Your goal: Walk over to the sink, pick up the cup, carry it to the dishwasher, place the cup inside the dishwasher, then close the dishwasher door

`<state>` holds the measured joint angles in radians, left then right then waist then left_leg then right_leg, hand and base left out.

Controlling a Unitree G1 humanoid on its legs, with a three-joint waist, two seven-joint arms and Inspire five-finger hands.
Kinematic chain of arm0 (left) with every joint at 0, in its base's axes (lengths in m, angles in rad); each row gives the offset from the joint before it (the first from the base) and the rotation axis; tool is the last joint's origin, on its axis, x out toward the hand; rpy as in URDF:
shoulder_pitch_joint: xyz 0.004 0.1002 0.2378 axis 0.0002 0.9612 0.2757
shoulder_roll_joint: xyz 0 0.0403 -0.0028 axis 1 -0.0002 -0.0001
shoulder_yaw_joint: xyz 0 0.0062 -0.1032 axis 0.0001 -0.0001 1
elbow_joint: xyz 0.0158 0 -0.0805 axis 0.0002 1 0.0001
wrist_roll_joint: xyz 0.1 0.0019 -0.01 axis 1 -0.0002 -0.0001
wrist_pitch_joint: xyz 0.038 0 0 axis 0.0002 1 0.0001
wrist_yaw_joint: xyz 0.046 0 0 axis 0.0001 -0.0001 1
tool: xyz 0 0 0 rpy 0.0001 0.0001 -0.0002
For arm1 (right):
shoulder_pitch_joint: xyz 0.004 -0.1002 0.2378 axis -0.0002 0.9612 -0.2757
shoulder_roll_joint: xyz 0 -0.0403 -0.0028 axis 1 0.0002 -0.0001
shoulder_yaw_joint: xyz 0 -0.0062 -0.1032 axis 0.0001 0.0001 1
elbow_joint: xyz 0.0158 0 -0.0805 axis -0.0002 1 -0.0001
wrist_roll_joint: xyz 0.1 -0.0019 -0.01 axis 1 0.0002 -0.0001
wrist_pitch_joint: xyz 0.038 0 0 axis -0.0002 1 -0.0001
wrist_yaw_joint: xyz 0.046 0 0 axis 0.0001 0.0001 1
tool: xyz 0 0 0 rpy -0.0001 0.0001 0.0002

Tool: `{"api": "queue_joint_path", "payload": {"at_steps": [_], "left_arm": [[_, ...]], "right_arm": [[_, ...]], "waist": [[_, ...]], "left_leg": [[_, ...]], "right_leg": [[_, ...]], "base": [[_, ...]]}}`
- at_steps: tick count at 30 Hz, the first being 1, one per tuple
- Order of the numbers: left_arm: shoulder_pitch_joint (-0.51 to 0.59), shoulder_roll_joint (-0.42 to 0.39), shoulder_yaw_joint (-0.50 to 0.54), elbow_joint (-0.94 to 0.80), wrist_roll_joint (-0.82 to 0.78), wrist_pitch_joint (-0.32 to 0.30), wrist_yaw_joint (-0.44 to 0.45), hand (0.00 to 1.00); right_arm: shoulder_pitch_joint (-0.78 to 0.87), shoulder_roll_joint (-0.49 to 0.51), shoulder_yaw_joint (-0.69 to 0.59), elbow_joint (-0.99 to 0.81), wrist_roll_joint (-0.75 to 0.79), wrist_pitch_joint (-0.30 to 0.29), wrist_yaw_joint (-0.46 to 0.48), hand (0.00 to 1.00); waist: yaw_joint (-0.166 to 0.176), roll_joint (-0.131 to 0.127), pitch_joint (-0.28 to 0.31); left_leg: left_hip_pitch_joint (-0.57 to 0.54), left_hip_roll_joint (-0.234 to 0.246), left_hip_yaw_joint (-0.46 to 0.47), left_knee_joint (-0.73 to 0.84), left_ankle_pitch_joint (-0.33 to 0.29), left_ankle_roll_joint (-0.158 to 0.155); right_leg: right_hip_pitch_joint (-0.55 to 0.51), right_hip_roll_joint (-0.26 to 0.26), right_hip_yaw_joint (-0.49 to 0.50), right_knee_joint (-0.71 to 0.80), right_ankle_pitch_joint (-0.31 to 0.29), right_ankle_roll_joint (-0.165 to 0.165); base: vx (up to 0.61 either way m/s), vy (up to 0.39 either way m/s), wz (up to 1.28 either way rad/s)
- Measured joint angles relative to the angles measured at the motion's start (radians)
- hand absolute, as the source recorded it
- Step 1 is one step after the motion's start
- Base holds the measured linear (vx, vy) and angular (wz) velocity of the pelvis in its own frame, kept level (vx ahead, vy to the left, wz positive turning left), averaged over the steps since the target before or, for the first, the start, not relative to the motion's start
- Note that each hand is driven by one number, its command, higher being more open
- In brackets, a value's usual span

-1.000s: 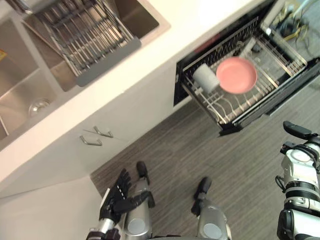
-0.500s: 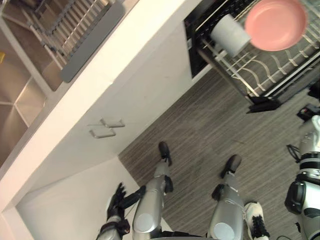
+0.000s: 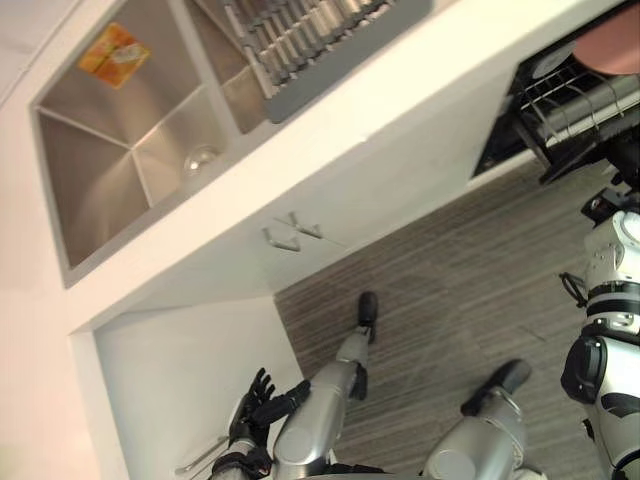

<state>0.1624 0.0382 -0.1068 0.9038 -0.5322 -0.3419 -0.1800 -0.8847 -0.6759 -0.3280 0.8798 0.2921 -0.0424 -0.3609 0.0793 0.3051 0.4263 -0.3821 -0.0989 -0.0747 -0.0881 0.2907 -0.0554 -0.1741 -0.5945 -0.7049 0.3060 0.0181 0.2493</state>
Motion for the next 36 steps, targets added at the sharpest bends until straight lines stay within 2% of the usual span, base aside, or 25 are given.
{"api": "queue_joint_path", "payload": {"at_steps": [1,2,4,8,12,15,17,18,20,21,22,24,25,26,27,28,29,30,32,33,34,35,36], "left_arm": [[0.000,-0.001,-0.002,-0.004,0.000,0.009,-0.005,1.00],[0.000,-0.002,-0.005,-0.009,0.001,0.017,-0.009,1.00],[0.000,-0.004,-0.007,-0.033,0.001,0.034,-0.017,1.00],[0.003,-0.009,-0.008,-0.048,0.004,0.055,-0.018,1.00],[0.003,-0.014,-0.008,-0.056,0.004,0.056,-0.017,1.00],[0.003,-0.017,0.016,-0.069,0.000,0.057,-0.015,1.00],[0.002,-0.017,0.059,-0.063,-0.029,0.061,-0.005,1.00],[0.002,-0.016,0.076,-0.062,-0.030,0.063,0.000,1.00],[-0.013,-0.012,0.146,-0.008,-0.027,0.075,0.004,1.00],[-0.020,-0.009,0.166,0.015,-0.029,0.085,0.003,1.00],[-0.025,0.001,0.205,0.053,-0.024,0.098,0.007,1.00],[-0.024,0.017,0.242,0.082,0.008,0.107,0.031,1.00],[-0.021,0.025,0.249,0.084,0.022,0.112,0.033,1.00],[-0.016,0.039,0.258,0.086,0.054,0.118,0.049,1.00],[-0.002,0.058,0.254,0.086,0.086,0.120,0.062,1.00],[0.000,0.065,0.251,0.086,0.102,0.121,0.068,1.00],[-0.006,0.067,0.254,0.086,0.112,0.121,0.085,1.00],[-0.013,0.069,0.275,0.088,0.116,0.126,0.108,1.00],[-0.055,0.062,0.312,0.114,0.149,0.150,0.130,1.00],[-0.068,0.059,0.323,0.125,0.163,0.156,0.134,1.00],[-0.085,0.054,0.341,0.130,0.184,0.171,0.147,1.00],[-0.097,0.046,0.358,0.129,0.206,0.186,0.152,1.00],[-0.107,0.038,0.370,0.127,0.217,0.192,0.153,1.00]], "right_arm": [[-0.029,-0.005,0.022,0.021,-0.017,0.000,0.000,0.00],[-0.060,-0.006,0.046,0.035,-0.049,-0.001,0.002,1.00],[-0.107,-0.012,0.070,0.050,-0.104,-0.001,0.005,1.00],[-0.116,-0.050,0.122,0.086,-0.203,0.006,0.023,1.00],[-0.113,-0.042,0.129,0.121,-0.203,0.011,0.028,1.00],[-0.021,-0.022,0.090,0.099,-0.155,-0.030,0.054,1.00],[0.121,0.043,0.036,0.079,-0.154,-0.091,0.097,1.00],[0.159,0.066,0.014,0.085,-0.152,-0.108,0.112,1.00],[0.353,0.194,-0.071,0.123,-0.079,-0.158,0.152,1.00],[0.407,0.235,-0.098,0.136,-0.048,-0.164,0.160,1.00],[0.518,0.324,-0.140,0.163,0.004,-0.175,0.175,1.00],[0.707,0.457,-0.165,0.218,0.030,-0.192,0.203,1.00],[0.760,0.496,-0.172,0.219,0.030,-0.192,0.206,1.00],[0.862,0.562,-0.175,0.218,0.029,-0.191,0.213,1.00],[0.954,0.617,-0.174,0.218,0.029,-0.188,0.222,1.00],[0.994,0.640,-0.177,0.215,0.028,-0.185,0.225,1.00],[1.036,0.686,-0.200,0.210,0.040,-0.179,0.242,1.00],[1.044,0.715,-0.213,0.199,0.042,-0.172,0.253,1.00],[1.058,0.730,-0.192,0.157,0.041,-0.163,0.294,1.00],[1.059,0.731,-0.189,0.143,0.040,-0.164,0.301,1.00],[1.064,0.731,-0.170,0.116,0.038,-0.168,0.310,1.00],[1.074,0.731,-0.155,0.101,0.038,-0.175,0.310,1.00],[1.082,0.735,-0.150,0.093,0.039,-0.175,0.309,1.00]], "waist": [[0.006,0.001,-0.001],[0.014,0.002,-0.001],[0.020,0.003,-0.002],[0.015,0.002,-0.002],[0.016,0.001,-0.001],[0.024,-0.016,0.012],[0.025,-0.051,0.032],[0.025,-0.057,0.032],[0.022,-0.117,0.027],[0.020,-0.135,0.021],[0.012,-0.175,0.006],[-0.006,-0.221,-0.001],[-0.012,-0.232,-0.008],[-0.019,-0.271,-0.018],[-0.022,-0.291,-0.059],[-0.025,-0.291,-0.079],[-0.029,-0.295,-0.089],[-0.030,-0.315,-0.105],[-0.024,-0.335,-0.117],[-0.019,-0.336,-0.117],[-0.020,-0.335,-0.123],[-0.025,-0.334,-0.137],[-0.032,-0.334,-0.144]], "left_leg": [[0.007,-0.007,-0.008,0.000,0.000,0.000],[0.014,-0.014,-0.018,0.000,0.002,0.002],[0.024,-0.020,-0.035,0.000,0.010,0.013],[0.047,-0.012,-0.059,0.000,0.010,0.014],[0.060,0.026,-0.060,0.000,0.008,0.013],[0.085,0.056,-0.054,0.000,0.002,0.006],[0.111,0.081,-0.046,-0.006,-0.014,-0.006],[0.114,0.085,-0.046,-0.006,-0.020,-0.013],[0.117,0.107,-0.049,-0.006,-0.029,-0.023],[0.120,0.107,-0.050,-0.006,-0.040,-0.026],[0.132,0.104,-0.049,-0.006,-0.060,-0.011],[0.191,0.111,-0.050,-0.006,-0.080,-0.011],[0.212,0.112,-0.050,-0.006,-0.094,0.001],[0.257,0.115,-0.037,-0.005,-0.122,0.024],[0.291,0.129,0.007,-0.005,-0.161,0.046],[0.309,0.133,0.011,0.003,-0.178,0.059],[0.333,0.157,-0.010,0.022,-0.172,0.059],[0.347,0.166,-0.033,0.020,-0.180,0.066],[0.391,0.163,-0.064,0.019,-0.203,0.090],[0.408,0.162,-0.063,0.020,-0.212,0.097],[0.436,0.159,-0.067,0.024,-0.228,0.103],[0.445,0.147,-0.095,0.040,-0.245,0.105],[0.446,0.137,-0.120,0.054,-0.257,0.106]], "right_leg": [[0.014,-0.008,-0.011,0.005,-0.005,0.002],[0.030,-0.014,-0.024,0.012,-0.015,-0.001],[0.055,-0.015,-0.047,0.014,-0.025,0.000],[0.095,0.002,-0.075,0.015,-0.038,0.007],[0.126,0.049,-0.097,-0.005,-0.045,0.004],[0.155,0.085,-0.099,-0.028,-0.044,0.000],[0.182,0.121,-0.095,-0.061,-0.045,-0.015],[0.191,0.134,-0.096,-0.073,-0.045,-0.019],[0.220,0.180,-0.104,-0.136,-0.029,-0.032],[0.228,0.184,-0.109,-0.144,-0.026,-0.036],[0.243,0.184,-0.105,-0.139,-0.021,-0.048],[0.242,0.152,-0.030,-0.015,0.010,-0.119],[0.241,0.139,-0.004,0.032,0.028,-0.144],[0.231,0.121,0.062,0.124,0.088,-0.232],[0.213,0.123,0.154,0.189,0.207,-0.310],[0.198,0.124,0.201,0.236,0.287,-0.313],[0.161,0.165,0.280,0.304,0.156,-0.197],[0.140,0.219,0.306,0.292,0.015,-0.156],[0.092,0.320,0.314,0.234,-0.114,-0.157],[0.072,0.343,0.317,0.222,-0.127,-0.160],[0.029,0.389,0.350,0.198,-0.143,-0.169],[-0.009,0.433,0.415,0.181,-0.149,-0.178],[-0.021,0.450,0.449,0.178,-0.150,-0.179]], "base": [[0.07,-0.023,0.35],[0.08,-0.049,0.31],[0.08,-0.073,0.28],[0.06,-0.109,0.09],[0.00,-0.123,0.01],[-0.01,-0.103,-0.09],[-0.01,-0.111,-0.17],[-0.01,-0.088,-0.13],[0.02,-0.086,-0.03],[0.06,-0.081,0.11],[0.11,-0.051,0.12],[0.16,0.006,0.08],[0.19,0.064,0.11],[0.22,0.090,0.28],[0.25,0.102,0.41],[0.27,0.117,0.66],[0.24,0.088,0.63],[0.21,0.081,0.67],[0.18,0.065,0.42],[0.17,0.036,0.25],[0.15,-0.047,0.35],[0.15,-0.047,0.64],[0.09,-0.046,0.56]]}}
